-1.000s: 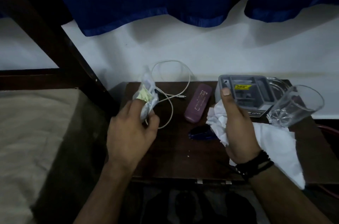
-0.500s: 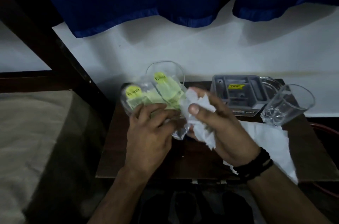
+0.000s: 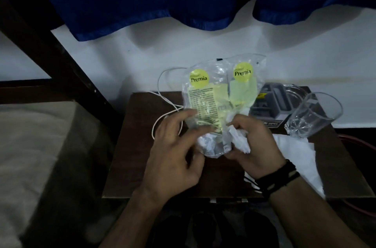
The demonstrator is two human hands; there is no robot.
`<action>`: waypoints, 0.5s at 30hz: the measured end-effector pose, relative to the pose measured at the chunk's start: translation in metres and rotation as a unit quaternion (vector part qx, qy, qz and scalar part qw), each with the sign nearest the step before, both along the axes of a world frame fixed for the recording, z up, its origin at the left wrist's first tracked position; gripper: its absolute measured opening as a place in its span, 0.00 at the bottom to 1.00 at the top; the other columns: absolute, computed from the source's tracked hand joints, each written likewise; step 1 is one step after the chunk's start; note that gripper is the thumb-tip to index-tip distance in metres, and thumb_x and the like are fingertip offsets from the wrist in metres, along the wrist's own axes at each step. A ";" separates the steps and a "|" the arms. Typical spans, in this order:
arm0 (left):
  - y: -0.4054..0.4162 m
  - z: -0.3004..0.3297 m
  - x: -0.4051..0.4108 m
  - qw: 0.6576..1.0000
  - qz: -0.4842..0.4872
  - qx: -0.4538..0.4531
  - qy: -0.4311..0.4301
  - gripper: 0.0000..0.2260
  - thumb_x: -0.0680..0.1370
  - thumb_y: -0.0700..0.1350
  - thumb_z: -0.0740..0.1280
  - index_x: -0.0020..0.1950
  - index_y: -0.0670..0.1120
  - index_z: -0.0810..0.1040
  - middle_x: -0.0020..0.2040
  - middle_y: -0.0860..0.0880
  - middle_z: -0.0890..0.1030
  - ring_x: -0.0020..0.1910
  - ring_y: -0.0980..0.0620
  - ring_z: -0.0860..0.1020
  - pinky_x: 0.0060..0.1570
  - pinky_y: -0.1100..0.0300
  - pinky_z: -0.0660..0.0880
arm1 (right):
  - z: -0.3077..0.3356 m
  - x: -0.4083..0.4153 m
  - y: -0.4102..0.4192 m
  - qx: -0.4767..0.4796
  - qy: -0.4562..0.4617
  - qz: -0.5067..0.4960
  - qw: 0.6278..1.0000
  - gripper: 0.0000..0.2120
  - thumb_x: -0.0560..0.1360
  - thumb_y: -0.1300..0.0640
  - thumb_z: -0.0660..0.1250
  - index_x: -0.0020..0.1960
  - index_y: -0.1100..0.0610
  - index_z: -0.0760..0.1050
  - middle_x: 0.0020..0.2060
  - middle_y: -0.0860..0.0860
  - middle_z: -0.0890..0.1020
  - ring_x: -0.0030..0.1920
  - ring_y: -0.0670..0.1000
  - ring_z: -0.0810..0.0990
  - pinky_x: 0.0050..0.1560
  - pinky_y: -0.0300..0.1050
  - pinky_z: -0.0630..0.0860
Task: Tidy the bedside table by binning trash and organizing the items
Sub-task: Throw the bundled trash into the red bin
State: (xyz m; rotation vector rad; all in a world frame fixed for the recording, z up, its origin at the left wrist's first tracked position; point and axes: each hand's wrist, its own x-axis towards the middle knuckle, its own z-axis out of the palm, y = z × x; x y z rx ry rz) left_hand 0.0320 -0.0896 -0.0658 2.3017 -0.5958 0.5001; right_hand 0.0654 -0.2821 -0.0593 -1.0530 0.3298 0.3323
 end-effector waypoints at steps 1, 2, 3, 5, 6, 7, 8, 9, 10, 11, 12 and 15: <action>-0.001 0.001 -0.002 0.999 0.005 -0.038 0.026 0.22 0.70 0.41 0.67 0.65 0.49 0.79 0.71 0.46 0.68 0.72 0.46 0.69 0.65 0.44 0.72 | -0.005 -0.001 -0.001 0.012 0.008 -0.033 0.999 0.13 0.83 0.65 0.57 0.47 0.71 0.76 0.44 0.74 0.72 0.60 0.66 0.76 0.63 0.71 0.68; -0.003 0.001 -0.003 0.996 0.014 -0.074 0.051 0.24 0.71 0.43 0.68 0.68 0.48 0.76 0.72 0.47 0.66 0.73 0.49 0.68 0.66 0.46 0.72 | -0.006 -0.002 0.003 -0.008 -0.012 -0.054 0.998 0.16 0.82 0.61 0.60 0.57 0.76 0.74 0.49 0.76 0.74 0.49 0.74 0.76 0.43 0.59 0.76; -0.007 0.003 -0.006 0.989 0.020 -0.120 0.088 0.27 0.72 0.46 0.70 0.72 0.48 0.72 0.73 0.49 0.66 0.74 0.51 0.67 0.68 0.48 0.72 | -0.005 -0.002 0.008 -0.028 -0.033 -0.070 0.997 0.22 0.79 0.53 0.66 0.62 0.71 0.75 0.51 0.68 0.80 0.50 0.67 0.80 0.45 0.53 0.79; -0.020 0.012 -0.010 0.946 0.037 -0.249 0.206 0.32 0.74 0.54 0.73 0.76 0.52 0.66 0.71 0.59 0.71 0.73 0.59 0.69 0.67 0.55 0.73 | 0.000 -0.002 0.018 -0.015 -0.038 -0.053 0.998 0.30 0.71 0.39 0.73 0.66 0.57 0.80 0.61 0.54 0.83 0.58 0.56 0.83 0.60 0.51 0.77; -0.026 0.015 -0.010 0.914 0.054 -0.308 0.258 0.33 0.74 0.56 0.75 0.75 0.55 0.65 0.67 0.65 0.75 0.69 0.66 0.71 0.64 0.63 0.74 | -0.003 -0.001 0.021 -0.027 -0.039 -0.039 0.998 0.31 0.71 0.36 0.73 0.66 0.54 0.80 0.63 0.55 0.83 0.62 0.56 0.82 0.66 0.55 0.74; -0.029 0.016 -0.008 0.887 0.079 -0.348 0.294 0.35 0.72 0.55 0.76 0.75 0.55 0.65 0.62 0.70 0.77 0.64 0.71 0.74 0.59 0.69 0.74 | -0.006 -0.001 0.021 -0.041 -0.039 -0.032 0.998 0.29 0.72 0.36 0.72 0.66 0.54 0.81 0.61 0.56 0.84 0.62 0.57 0.83 0.67 0.56 0.73; -0.030 0.016 -0.005 0.864 0.105 -0.375 0.320 0.38 0.70 0.53 0.76 0.76 0.53 0.64 0.59 0.71 0.78 0.60 0.72 0.76 0.56 0.71 0.75 | -0.007 0.000 0.021 -0.048 -0.038 -0.034 0.998 0.26 0.73 0.38 0.72 0.64 0.55 0.82 0.57 0.55 0.86 0.57 0.55 0.85 0.63 0.52 0.76; -0.028 0.014 -0.001 0.838 0.120 -0.406 0.346 0.40 0.70 0.49 0.77 0.78 0.50 0.63 0.59 0.66 0.80 0.60 0.68 0.78 0.55 0.68 0.77 | -0.006 0.000 0.021 -0.050 -0.038 -0.036 0.997 0.23 0.75 0.41 0.71 0.61 0.56 0.83 0.51 0.54 0.88 0.51 0.52 0.87 0.56 0.47 0.79; -0.024 0.012 0.003 0.810 0.115 -0.444 0.366 0.37 0.71 0.44 0.77 0.78 0.47 0.65 0.61 0.58 0.82 0.61 0.59 0.81 0.56 0.60 0.80 | -0.008 0.000 0.021 -0.047 -0.040 -0.035 0.997 0.20 0.76 0.44 0.70 0.60 0.57 0.83 0.48 0.52 0.88 0.46 0.49 0.87 0.49 0.43 0.80; -0.020 0.012 0.006 0.785 0.094 -0.477 0.385 0.31 0.73 0.39 0.75 0.74 0.44 0.70 0.61 0.49 0.84 0.61 0.48 0.82 0.57 0.51 0.80 | -0.008 -0.001 0.021 -0.040 -0.039 -0.033 0.998 0.19 0.76 0.45 0.70 0.60 0.56 0.83 0.49 0.52 0.88 0.46 0.48 0.87 0.48 0.43 0.80; -0.017 0.015 0.006 0.767 0.069 -0.497 0.400 0.25 0.74 0.34 0.73 0.70 0.42 0.74 0.60 0.43 0.84 0.59 0.41 0.83 0.57 0.46 0.80 | -0.006 -0.002 0.022 -0.035 -0.048 -0.014 0.998 0.19 0.76 0.45 0.70 0.62 0.55 0.82 0.54 0.51 0.87 0.51 0.49 0.87 0.53 0.44 0.79; -0.011 0.023 0.006 0.735 0.106 -0.524 0.417 0.16 0.74 0.32 0.70 0.62 0.40 0.80 0.54 0.39 0.86 0.51 0.39 0.85 0.48 0.44 0.83 | -0.002 -0.004 0.024 -0.014 -0.089 0.029 0.996 0.29 0.73 0.40 0.72 0.67 0.55 0.79 0.58 0.50 0.85 0.57 0.48 0.85 0.71 0.56 0.72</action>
